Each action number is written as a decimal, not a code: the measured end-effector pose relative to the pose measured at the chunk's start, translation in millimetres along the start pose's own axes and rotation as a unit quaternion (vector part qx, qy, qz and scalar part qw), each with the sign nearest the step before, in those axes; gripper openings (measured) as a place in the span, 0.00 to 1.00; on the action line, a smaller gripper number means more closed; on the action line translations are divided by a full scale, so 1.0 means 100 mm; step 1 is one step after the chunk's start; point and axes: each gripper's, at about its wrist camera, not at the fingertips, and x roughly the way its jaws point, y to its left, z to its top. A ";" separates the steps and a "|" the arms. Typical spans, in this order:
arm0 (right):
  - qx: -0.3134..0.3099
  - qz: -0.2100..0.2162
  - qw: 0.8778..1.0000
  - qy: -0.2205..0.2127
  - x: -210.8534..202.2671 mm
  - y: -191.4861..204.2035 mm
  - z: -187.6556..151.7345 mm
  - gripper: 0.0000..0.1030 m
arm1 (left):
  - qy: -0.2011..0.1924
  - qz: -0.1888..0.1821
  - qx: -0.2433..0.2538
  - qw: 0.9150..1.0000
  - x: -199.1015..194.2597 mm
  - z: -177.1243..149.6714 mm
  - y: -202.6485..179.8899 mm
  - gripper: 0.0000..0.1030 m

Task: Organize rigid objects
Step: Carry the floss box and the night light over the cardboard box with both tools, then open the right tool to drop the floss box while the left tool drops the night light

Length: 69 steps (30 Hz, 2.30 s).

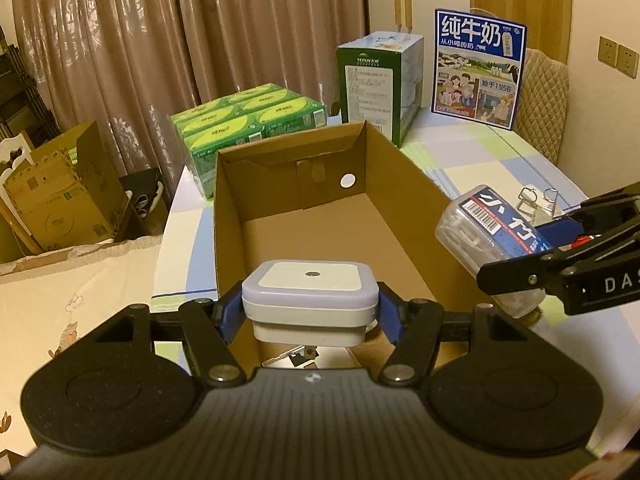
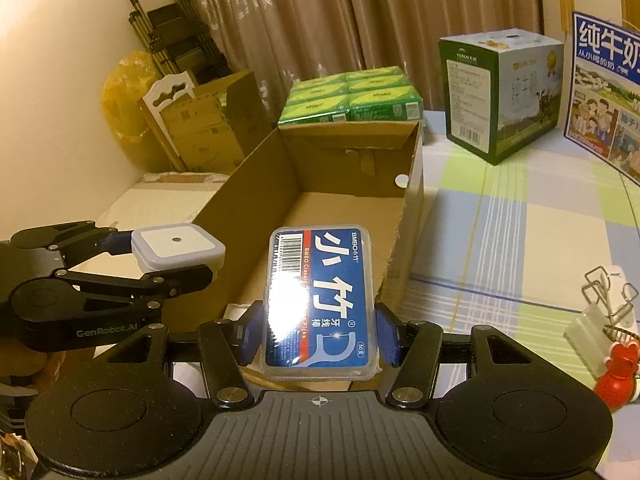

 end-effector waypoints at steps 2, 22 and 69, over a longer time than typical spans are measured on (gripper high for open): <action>0.003 -0.001 1.000 0.001 0.05 -0.01 0.01 0.52 | 0.003 -0.001 -0.002 1.000 0.06 0.00 0.02 0.60; 0.002 0.009 1.000 0.009 0.25 0.05 0.05 0.52 | 0.023 -0.008 -0.003 1.000 0.25 -0.09 0.06 0.60; 0.048 -0.004 0.998 -0.042 -0.14 -0.07 -0.03 0.64 | -0.002 0.009 -0.037 0.999 -0.12 -0.06 0.10 0.66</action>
